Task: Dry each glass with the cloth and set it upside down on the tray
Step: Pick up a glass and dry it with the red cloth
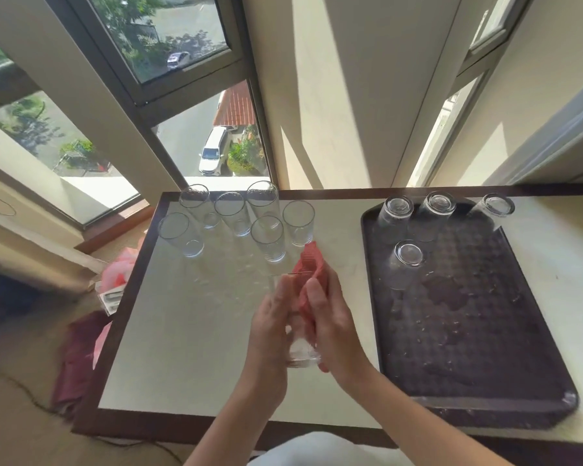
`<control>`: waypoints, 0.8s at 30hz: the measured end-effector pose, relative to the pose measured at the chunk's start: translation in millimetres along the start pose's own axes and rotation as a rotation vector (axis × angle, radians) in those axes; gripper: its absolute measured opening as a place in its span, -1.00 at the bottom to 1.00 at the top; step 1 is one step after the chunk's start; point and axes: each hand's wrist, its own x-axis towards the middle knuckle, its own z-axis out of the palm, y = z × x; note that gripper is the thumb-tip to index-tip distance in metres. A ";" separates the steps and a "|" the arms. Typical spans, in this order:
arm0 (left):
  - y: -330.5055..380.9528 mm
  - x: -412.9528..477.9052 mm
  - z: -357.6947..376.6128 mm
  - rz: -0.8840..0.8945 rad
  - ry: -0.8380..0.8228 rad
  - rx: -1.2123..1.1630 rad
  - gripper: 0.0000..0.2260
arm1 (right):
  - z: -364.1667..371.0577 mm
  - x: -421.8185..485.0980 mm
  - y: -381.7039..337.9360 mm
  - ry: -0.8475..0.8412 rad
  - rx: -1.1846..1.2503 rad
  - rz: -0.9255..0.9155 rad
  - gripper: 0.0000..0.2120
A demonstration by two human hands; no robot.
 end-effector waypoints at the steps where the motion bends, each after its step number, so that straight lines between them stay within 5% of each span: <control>1: -0.4 -1.0 0.5 -0.004 0.014 -0.010 -0.58 | -2.1 5.8 -1.5 0.003 0.051 0.043 -0.70; 8: 10.3 5.8 -10.7 0.034 0.050 0.045 -0.62 | 23.0 -23.9 13.2 0.067 -0.076 -0.036 -0.29; 13: 5.5 2.4 -13.9 0.015 0.066 0.060 -0.51 | 20.7 -2.4 4.3 0.082 0.098 0.023 -0.42; 19: 10.4 8.2 -14.6 0.021 0.075 0.046 -0.52 | 34.5 -20.0 8.3 0.115 -0.085 -0.162 -0.43; 24: 5.8 9.4 -20.8 0.041 0.078 0.182 -0.49 | 21.9 1.9 -3.0 0.113 0.100 -0.023 -0.54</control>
